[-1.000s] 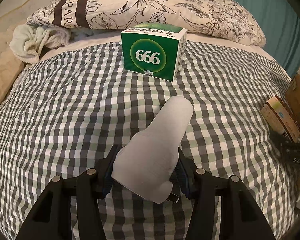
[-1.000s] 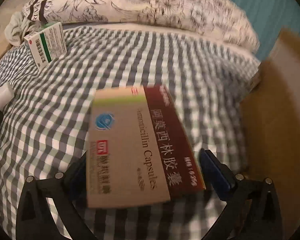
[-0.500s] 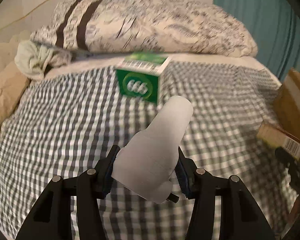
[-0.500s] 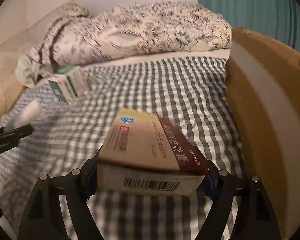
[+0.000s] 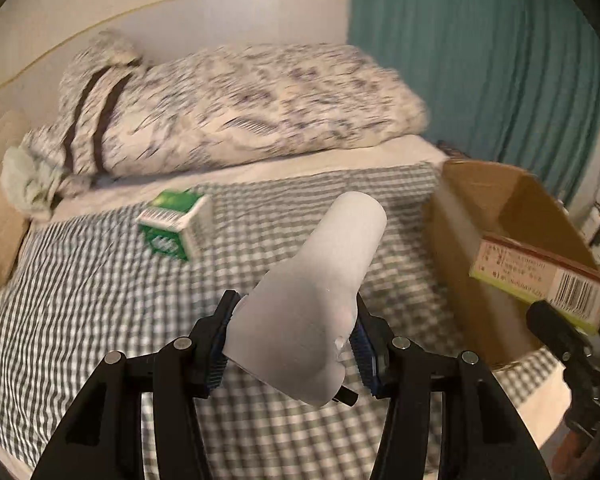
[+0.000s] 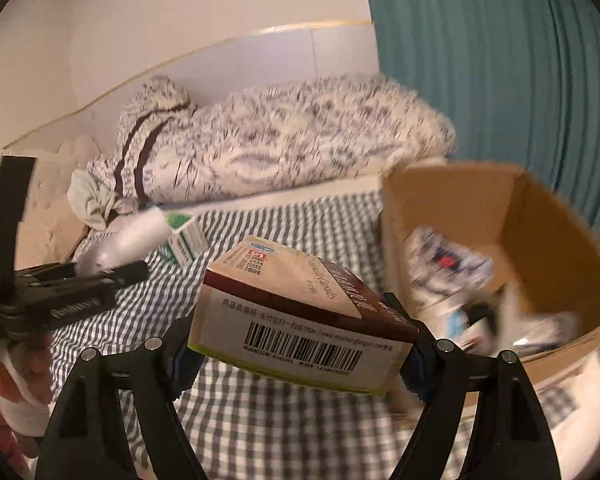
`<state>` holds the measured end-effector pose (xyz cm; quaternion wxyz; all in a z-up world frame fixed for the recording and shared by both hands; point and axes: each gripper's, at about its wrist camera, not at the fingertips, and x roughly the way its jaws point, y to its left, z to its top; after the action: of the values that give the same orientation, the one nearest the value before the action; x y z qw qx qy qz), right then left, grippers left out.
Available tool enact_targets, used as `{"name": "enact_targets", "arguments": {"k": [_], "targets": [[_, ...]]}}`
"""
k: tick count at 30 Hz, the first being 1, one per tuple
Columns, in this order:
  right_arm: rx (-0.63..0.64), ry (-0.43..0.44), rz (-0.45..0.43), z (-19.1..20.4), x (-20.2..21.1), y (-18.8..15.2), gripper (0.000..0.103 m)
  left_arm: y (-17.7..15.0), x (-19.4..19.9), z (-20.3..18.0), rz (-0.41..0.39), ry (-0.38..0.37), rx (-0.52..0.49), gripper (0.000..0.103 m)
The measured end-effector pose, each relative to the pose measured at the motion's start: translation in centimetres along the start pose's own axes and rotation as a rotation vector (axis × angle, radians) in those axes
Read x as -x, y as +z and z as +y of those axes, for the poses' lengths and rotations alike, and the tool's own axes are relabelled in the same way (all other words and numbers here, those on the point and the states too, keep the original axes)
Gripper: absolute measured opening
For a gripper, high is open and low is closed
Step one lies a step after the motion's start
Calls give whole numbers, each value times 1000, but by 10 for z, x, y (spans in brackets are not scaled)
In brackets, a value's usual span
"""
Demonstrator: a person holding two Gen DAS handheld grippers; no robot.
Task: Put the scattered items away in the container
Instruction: 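Carry the bottle and Amoxicillin box into the cardboard box and release them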
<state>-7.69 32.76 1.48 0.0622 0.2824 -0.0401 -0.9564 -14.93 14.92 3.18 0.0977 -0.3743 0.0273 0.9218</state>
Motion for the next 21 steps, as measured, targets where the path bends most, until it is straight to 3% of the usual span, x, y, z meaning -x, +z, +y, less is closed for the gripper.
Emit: {"name": "enact_targets", "arguments": {"k": [4,8,12,17,18,21], "targets": [[-30,-72,-49,-39,30,22,79,24,9,-61,-20,-99,-76,53],[-81,-158,-39,-89,37,39,80,42,7,-123,-28,-166,-172,53],[-111,-251,14,-137,30,52,80,49,-21,-183,36,-260,-251,53],[-145,-275,71,-176,20,54,80,37,-57,-212,110,-310,-239,54],[-152,-273,76,-181,19,52,80,35,-61,-214,120,-325,-235,57],[-171,-267,90,-185,11,49,86,32,-63,-221,110,-287,-276,94]]}}
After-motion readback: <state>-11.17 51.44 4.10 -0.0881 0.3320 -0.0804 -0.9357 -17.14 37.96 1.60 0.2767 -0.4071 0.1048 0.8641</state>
